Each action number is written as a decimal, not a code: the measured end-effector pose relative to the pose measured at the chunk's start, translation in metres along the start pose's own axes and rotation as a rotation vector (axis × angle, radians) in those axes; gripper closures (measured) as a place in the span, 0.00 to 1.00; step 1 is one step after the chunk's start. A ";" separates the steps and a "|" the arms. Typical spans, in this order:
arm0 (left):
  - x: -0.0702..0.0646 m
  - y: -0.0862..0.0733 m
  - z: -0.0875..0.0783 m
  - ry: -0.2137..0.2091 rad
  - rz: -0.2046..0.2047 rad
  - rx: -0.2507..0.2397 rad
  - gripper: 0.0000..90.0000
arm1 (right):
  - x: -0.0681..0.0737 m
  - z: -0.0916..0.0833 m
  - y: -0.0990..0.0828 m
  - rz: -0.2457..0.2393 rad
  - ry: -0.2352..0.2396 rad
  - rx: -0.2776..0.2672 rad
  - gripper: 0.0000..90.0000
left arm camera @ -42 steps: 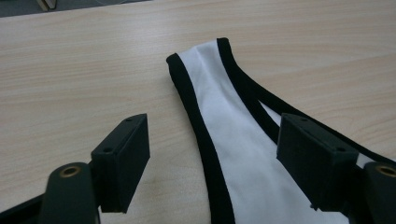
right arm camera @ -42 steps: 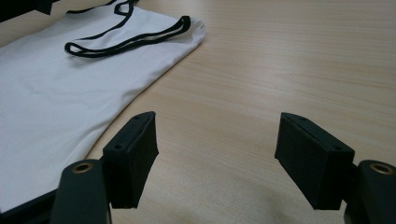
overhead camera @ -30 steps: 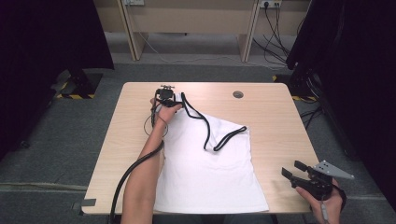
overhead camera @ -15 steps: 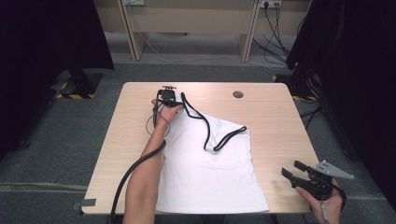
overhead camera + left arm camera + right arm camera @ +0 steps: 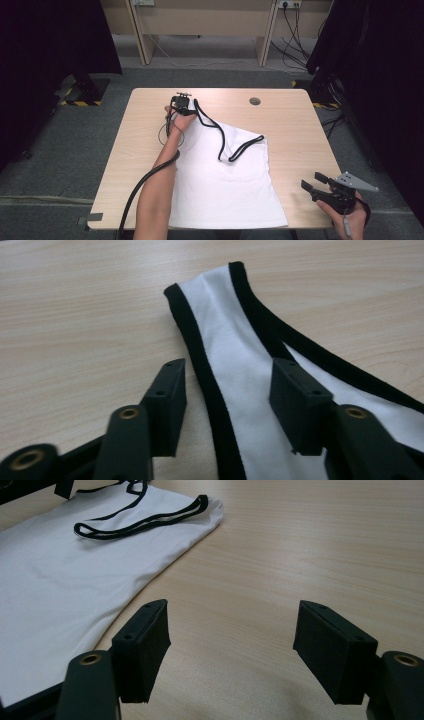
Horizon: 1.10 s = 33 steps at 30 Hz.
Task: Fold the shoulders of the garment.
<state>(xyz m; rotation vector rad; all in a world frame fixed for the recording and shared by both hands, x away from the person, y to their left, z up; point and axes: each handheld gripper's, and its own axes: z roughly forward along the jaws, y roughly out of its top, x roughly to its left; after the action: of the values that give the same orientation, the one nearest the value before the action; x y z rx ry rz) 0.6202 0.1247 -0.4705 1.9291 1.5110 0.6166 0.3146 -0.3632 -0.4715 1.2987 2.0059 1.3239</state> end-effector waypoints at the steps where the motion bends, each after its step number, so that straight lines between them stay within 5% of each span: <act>1: -0.002 0.001 0.000 0.004 0.007 0.003 0.61 | 0.000 0.000 0.000 -0.001 -0.001 0.000 0.34; 16: -0.016 0.002 0.000 0.025 0.039 0.007 0.89 | 0.001 0.000 0.000 -0.012 -0.004 0.003 0.34; 33: -0.015 0.002 -0.006 -0.004 0.021 -0.042 0.94 | 0.001 0.000 0.000 -0.012 -0.001 0.004 0.35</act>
<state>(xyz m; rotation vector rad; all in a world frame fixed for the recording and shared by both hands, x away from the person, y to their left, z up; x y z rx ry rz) 0.6137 0.1107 -0.4645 1.9149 1.4658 0.6484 0.3142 -0.3618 -0.4714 1.2866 2.0142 1.3140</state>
